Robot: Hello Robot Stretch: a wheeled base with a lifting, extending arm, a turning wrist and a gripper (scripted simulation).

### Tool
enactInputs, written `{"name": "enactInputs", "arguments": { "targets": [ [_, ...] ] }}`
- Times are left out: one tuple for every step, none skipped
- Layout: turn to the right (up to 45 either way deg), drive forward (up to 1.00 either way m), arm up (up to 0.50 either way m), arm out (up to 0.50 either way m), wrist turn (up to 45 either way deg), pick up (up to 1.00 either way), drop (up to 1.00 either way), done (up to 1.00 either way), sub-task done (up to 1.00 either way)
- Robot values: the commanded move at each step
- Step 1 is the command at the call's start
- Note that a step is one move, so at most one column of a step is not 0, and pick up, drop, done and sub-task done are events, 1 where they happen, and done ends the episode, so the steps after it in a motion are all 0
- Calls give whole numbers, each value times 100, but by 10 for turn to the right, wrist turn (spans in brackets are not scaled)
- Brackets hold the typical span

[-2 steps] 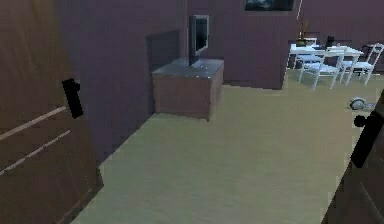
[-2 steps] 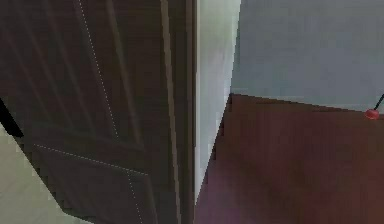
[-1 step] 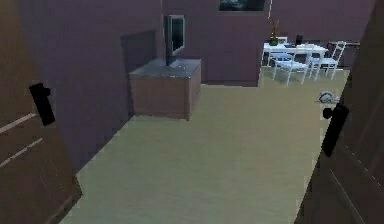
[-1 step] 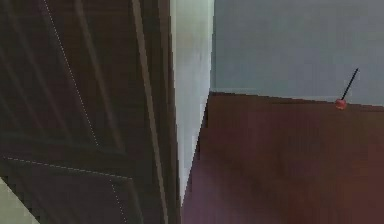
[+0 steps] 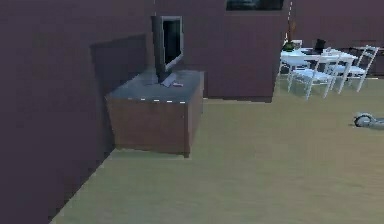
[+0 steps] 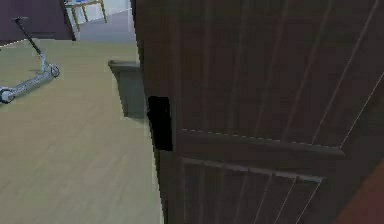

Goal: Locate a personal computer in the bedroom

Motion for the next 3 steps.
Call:
{"name": "enactInputs", "arguments": {
  "targets": [
    [300,0,0,0,0,0,0,0,0],
    [0,85,0,0,0,0,0,0,0],
    [300,0,0,0,0,0,0,0,0]
  ]
}}
